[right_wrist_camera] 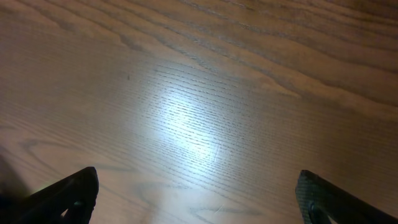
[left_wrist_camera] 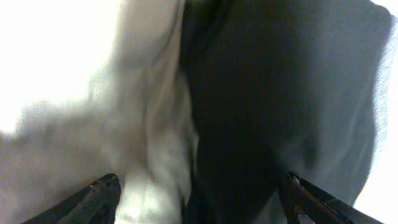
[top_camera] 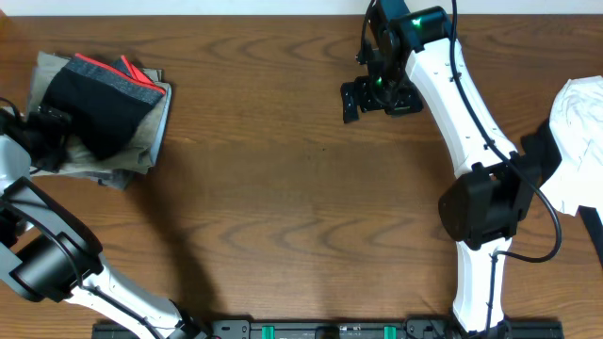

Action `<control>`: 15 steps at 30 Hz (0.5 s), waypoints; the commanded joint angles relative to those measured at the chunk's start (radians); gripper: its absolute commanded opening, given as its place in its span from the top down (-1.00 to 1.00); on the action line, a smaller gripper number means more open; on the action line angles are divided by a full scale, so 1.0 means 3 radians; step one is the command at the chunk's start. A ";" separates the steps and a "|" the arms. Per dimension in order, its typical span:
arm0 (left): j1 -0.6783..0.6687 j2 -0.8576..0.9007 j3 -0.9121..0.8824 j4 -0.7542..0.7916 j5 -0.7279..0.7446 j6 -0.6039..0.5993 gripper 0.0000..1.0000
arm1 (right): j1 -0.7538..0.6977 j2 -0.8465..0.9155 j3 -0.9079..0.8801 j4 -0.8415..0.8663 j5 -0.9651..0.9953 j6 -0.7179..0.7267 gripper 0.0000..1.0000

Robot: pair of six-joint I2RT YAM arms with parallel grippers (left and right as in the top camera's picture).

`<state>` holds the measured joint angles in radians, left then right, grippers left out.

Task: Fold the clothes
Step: 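Press and adjust the leggings on the trousers with the left gripper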

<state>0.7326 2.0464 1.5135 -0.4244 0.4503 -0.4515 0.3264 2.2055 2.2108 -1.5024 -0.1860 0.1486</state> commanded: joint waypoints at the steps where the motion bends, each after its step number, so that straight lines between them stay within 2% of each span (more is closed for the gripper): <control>1: 0.0013 -0.0031 0.0011 0.0107 0.0037 -0.0018 -0.67 | -0.0014 -0.0078 0.0055 -0.0005 0.0005 -0.0027 -0.98; 15: 0.0013 0.0191 0.0011 0.0370 0.0034 -0.0347 -0.65 | -0.0014 -0.0078 0.0055 -0.0066 0.0005 -0.0027 -0.98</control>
<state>0.7322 2.0605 1.5135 -0.3145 0.4503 -0.5220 0.3264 2.2055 2.2108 -1.5166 -0.1860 0.1486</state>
